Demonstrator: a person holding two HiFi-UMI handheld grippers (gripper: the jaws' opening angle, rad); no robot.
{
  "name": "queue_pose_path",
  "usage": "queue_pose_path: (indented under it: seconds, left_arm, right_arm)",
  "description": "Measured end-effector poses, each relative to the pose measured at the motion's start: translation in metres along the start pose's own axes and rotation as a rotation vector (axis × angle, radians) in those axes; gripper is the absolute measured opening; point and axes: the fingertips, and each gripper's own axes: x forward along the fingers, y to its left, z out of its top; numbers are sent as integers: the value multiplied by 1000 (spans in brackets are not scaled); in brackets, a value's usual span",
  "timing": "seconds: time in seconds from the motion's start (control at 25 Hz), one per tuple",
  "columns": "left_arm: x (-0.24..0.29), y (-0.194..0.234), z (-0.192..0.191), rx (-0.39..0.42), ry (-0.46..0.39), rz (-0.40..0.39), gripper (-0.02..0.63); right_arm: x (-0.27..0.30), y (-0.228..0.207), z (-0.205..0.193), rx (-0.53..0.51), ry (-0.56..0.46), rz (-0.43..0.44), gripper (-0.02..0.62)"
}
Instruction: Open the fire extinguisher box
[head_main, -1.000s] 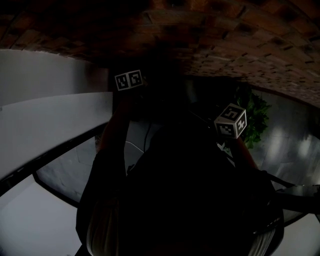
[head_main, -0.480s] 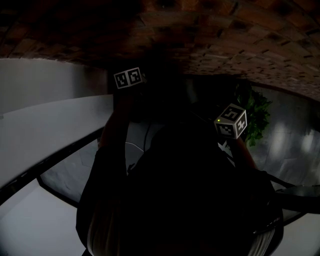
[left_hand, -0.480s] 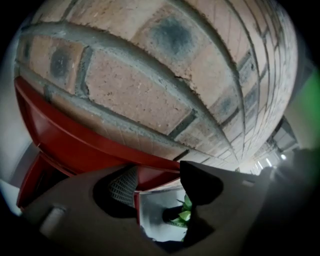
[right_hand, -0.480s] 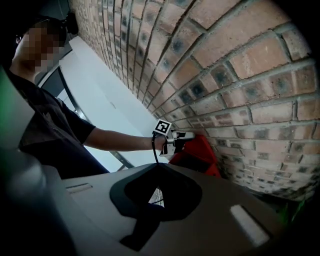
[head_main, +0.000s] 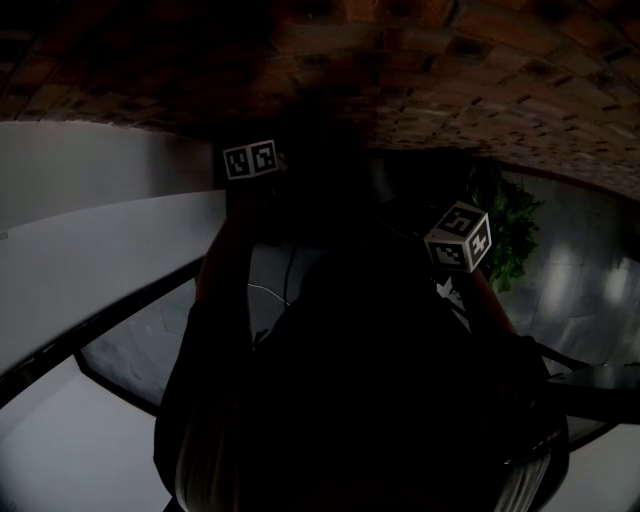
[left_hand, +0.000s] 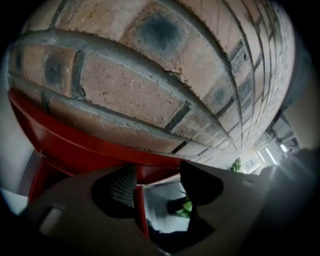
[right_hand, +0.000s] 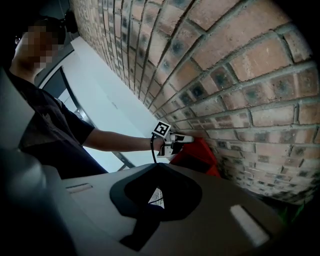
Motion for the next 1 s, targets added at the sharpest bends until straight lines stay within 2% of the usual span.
queue_pose_path:
  seconds: [0.16,0.2,0.36,0.44,0.56,0.76,0.8,0.88,0.92,0.96,1.0]
  left_arm:
    - [-2,0,-9,72,63,22,272]
    - [-2,1,-11,119,86,42,272]
    - [-2,4,-16,394,203,154,272]
    - [-1,4,-17,444,231,176,272]
    - [-1,5,-21,449,235,192,272]
    - [-6,1,-20,437,194,201,270]
    - [-9,-1,-20,431,182,198,253]
    - [-15,-6,-18,427,159,196,196]
    - [-18,-10,-16,425,147,189,140]
    - [-21,-15,-15,420,135,174,31]
    - [-24,-22,-15,408,123,147,3]
  right_arm:
    - [0,6,12,-24,-17,20,0]
    - [1,10,17,-23,-29,28,0]
    - [-1,9,16,-30,-24,34,0]
    - [-3,8,15,-34,-24,33,0]
    - [-7,9,17,-29,-29,34,0]
    - [-8,10,19,-26,-38,40,0]
    - [-7,11,19,-25,-37,47,0]
    - [-6,13,19,-27,-34,58,0]
    - [-5,14,19,-28,-31,63,0]
    - [-4,15,19,-31,-30,67,0]
    - [-3,16,19,-33,-27,71,0]
